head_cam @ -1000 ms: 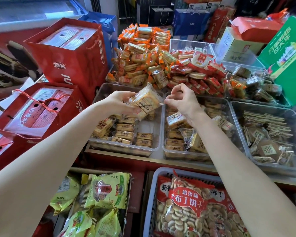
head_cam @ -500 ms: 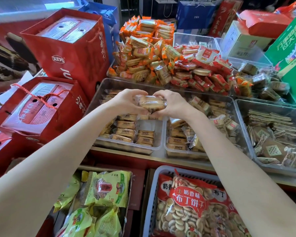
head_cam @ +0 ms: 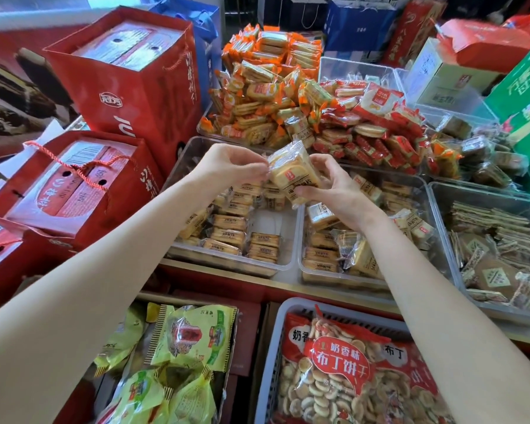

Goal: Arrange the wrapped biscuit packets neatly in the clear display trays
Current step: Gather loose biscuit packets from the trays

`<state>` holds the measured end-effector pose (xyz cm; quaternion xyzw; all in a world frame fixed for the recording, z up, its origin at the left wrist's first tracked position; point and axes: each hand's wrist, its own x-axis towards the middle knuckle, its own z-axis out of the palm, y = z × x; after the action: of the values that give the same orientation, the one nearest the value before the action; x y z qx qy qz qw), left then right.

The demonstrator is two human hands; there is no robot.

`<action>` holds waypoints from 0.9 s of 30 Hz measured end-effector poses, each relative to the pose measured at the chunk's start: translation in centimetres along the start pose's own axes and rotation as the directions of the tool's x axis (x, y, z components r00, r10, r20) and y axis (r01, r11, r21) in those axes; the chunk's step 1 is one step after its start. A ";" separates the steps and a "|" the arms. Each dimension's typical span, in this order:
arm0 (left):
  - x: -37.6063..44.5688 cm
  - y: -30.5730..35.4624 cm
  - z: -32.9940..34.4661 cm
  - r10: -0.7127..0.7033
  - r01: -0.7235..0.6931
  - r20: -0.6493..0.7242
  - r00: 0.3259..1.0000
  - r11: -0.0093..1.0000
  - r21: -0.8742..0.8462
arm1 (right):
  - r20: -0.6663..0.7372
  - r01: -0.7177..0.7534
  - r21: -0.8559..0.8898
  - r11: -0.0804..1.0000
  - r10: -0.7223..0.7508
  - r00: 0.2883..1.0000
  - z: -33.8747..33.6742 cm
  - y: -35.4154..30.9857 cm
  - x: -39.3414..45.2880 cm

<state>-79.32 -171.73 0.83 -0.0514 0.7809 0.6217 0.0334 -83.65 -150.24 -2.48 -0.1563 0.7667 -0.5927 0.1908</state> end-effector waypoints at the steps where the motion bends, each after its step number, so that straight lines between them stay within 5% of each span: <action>1: 0.1 0.1 0.0 0.020 -0.020 -0.001 1.000 0.996 0.084 | 0.003 0.003 0.016 1.000 -0.003 1.000 0.0 0.0 0.0; 12: 1.7 0.0 -0.3 0.088 -0.061 -0.094 0.992 0.964 0.258 | -0.016 0.013 0.018 1.000 -0.013 1.000 -0.3 0.0 0.6; 18: 1.6 0.8 0.3 0.278 -0.222 -0.075 0.958 0.878 0.424 | -0.007 0.004 0.017 1.000 -0.004 1.000 -0.2 0.4 0.7; 22: 1.9 -0.2 0.2 0.244 -0.185 -0.140 0.960 0.923 0.336 | 0.005 -0.013 0.078 0.997 0.013 1.000 -0.3 0.9 0.2; 25: 2.0 -2.0 0.6 0.032 -0.023 -0.220 0.975 0.999 0.044 | 0.018 -0.001 -0.179 0.984 0.004 1.000 0.5 0.6 0.7; 27: 2.1 -3.5 1.0 -0.034 0.047 -0.231 0.972 0.998 0.050 | 0.069 0.033 -0.481 0.876 0.000 0.998 1.2 0.9 1.7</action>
<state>-81.00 -171.63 -3.05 -0.1381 0.7950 0.5891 -0.0431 -84.55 -151.86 -3.77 -0.2251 0.8818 -0.3796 0.1665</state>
